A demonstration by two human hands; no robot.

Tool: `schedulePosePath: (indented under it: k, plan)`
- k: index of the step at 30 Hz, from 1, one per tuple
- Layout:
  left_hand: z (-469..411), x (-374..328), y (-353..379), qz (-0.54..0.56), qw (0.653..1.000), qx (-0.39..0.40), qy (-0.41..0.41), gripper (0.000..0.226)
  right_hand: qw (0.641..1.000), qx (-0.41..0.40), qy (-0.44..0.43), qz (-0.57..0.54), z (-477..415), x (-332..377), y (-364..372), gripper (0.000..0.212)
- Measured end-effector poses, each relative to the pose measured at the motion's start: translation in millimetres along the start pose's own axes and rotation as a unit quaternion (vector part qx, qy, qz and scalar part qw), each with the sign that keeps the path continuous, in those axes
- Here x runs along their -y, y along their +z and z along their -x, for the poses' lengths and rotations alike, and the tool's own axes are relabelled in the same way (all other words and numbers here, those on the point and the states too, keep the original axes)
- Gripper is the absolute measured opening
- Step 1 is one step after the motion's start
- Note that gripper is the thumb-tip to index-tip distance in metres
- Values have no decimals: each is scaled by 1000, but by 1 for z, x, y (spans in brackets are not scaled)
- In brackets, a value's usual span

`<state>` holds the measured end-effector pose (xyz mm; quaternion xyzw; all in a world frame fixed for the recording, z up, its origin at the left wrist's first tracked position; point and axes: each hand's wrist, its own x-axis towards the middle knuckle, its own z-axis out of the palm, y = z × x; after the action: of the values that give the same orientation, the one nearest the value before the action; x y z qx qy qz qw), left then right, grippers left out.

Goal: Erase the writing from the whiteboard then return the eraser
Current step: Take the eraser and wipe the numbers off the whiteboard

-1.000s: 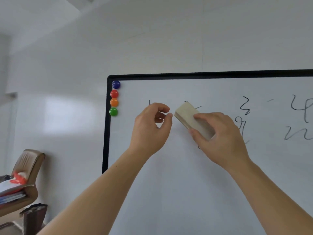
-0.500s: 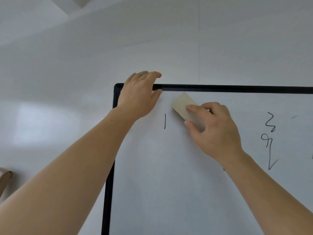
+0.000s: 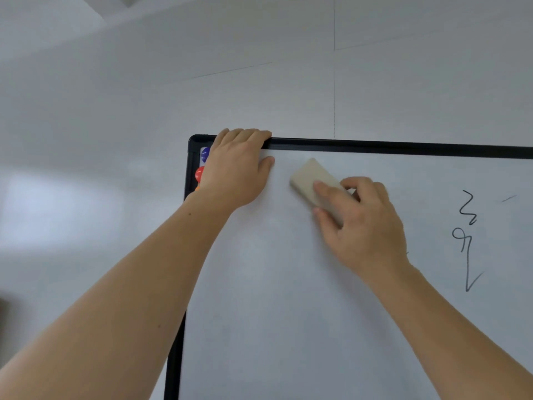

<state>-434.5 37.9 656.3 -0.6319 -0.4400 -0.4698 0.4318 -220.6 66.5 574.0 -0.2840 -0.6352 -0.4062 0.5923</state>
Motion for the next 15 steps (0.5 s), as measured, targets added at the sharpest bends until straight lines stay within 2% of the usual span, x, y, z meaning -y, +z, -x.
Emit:
schedulePosePath:
  k: [3,7,10,15]
  plan:
    - [0,0,2,5,1000,-8,-3,44,1000,-17,25,-6,0,6,4,35]
    - [0,0,2,8,1000,-12,0,45,996,24,-82,-10,23,23,9,34]
    - [1,0,2,10,1000,-14,-1,44,994,28,-105,-2,17,13,4,34]
    - [1,-5,4,4,1000,-19,-9,46,999,-23,34,29,-6,-29,-11,34]
